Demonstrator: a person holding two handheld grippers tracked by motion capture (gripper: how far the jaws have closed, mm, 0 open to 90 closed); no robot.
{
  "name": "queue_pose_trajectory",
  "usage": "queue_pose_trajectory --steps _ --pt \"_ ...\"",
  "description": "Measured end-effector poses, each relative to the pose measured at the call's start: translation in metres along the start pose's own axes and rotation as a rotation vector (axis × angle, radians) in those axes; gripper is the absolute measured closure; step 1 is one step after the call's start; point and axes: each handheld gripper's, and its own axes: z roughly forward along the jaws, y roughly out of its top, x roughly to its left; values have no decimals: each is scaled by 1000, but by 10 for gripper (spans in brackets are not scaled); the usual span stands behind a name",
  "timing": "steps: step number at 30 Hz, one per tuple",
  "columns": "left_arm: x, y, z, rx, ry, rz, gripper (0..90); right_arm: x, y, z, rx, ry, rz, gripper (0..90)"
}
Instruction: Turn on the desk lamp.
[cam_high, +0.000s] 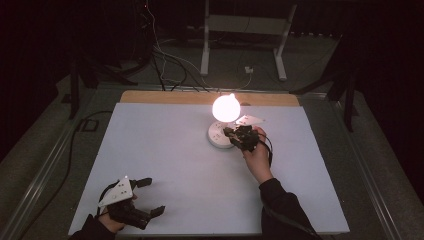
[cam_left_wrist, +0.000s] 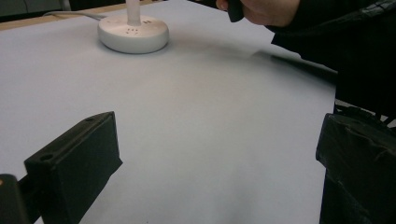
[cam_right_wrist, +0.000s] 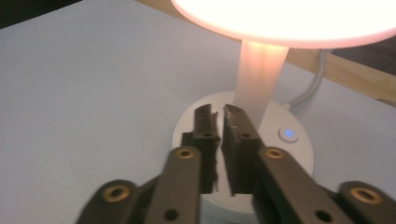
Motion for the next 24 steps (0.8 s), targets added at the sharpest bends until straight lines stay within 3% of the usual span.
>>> queue_pose_trajectory --steps 6,8,12,16,19,21,24 --pt "0 0 0 3 0 -1 3 0 0 -6 -16 46 -1 629" --pt "0 0 0 5 -1 1 3 -2 0 -8 -15 83 28 550" --pt "0 0 0 1 0 -2 3 -4 -1 -11 -19 99 47 411" --pt "0 0 0 -2 -3 -5 3 -5 -2 -15 -26 112 41 249" --pt "0 0 0 -7 -4 -8 3 -6 -4 -19 -38 161 31 144" --pt "0 0 0 -6 -3 -6 3 -6 -5 -22 -33 180 35 121" --pt "1 0 0 -3 -5 -8 3 -7 -7 -24 -32 211 15 0"
